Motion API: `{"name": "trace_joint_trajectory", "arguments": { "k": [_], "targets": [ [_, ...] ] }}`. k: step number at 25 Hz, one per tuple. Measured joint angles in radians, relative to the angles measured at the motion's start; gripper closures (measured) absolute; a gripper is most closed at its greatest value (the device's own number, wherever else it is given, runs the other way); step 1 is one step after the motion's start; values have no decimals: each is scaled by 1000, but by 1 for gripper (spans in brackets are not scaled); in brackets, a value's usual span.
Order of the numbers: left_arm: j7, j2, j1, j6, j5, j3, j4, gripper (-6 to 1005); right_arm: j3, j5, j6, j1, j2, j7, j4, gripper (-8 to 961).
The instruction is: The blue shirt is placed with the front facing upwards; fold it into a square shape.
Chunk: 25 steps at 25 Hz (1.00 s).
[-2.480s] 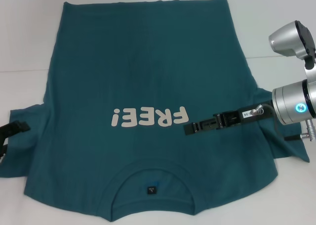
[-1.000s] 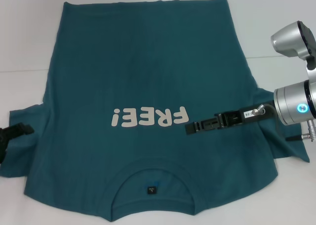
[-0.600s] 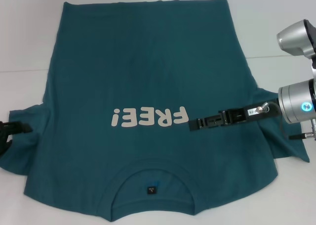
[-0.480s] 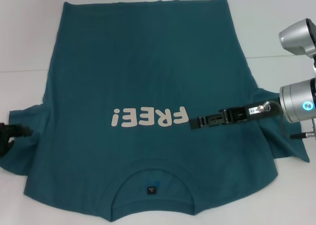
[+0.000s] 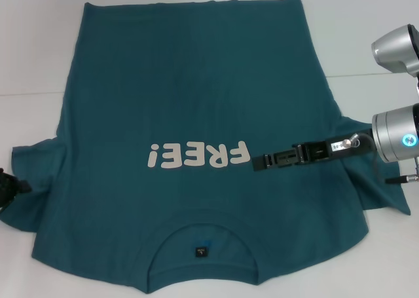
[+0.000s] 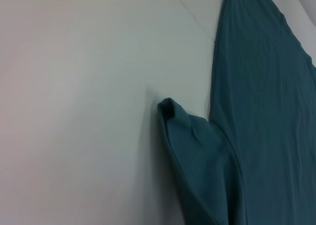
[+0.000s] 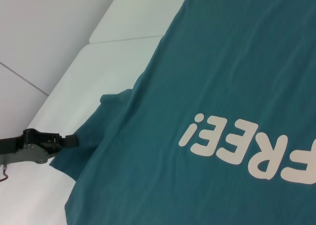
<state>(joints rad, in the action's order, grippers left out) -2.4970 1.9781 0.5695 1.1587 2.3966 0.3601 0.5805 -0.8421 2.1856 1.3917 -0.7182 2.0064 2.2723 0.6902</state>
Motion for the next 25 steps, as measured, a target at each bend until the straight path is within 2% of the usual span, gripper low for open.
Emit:
{"name": "trace_joint_trajectory", "arguments": {
  "k": [9, 18, 25],
  "targets": [
    [26, 0, 4, 25, -1, 1, -2, 988, 0, 0, -1, 0, 0, 3, 0, 37],
    [75, -1, -6, 64, -80, -19, 1, 989, 0, 0, 0, 0, 0, 5, 0, 37],
    [98, -7, -18, 104, -114, -82, 5, 989, 0, 0, 0, 1, 0, 6, 0, 36]
  ]
}}
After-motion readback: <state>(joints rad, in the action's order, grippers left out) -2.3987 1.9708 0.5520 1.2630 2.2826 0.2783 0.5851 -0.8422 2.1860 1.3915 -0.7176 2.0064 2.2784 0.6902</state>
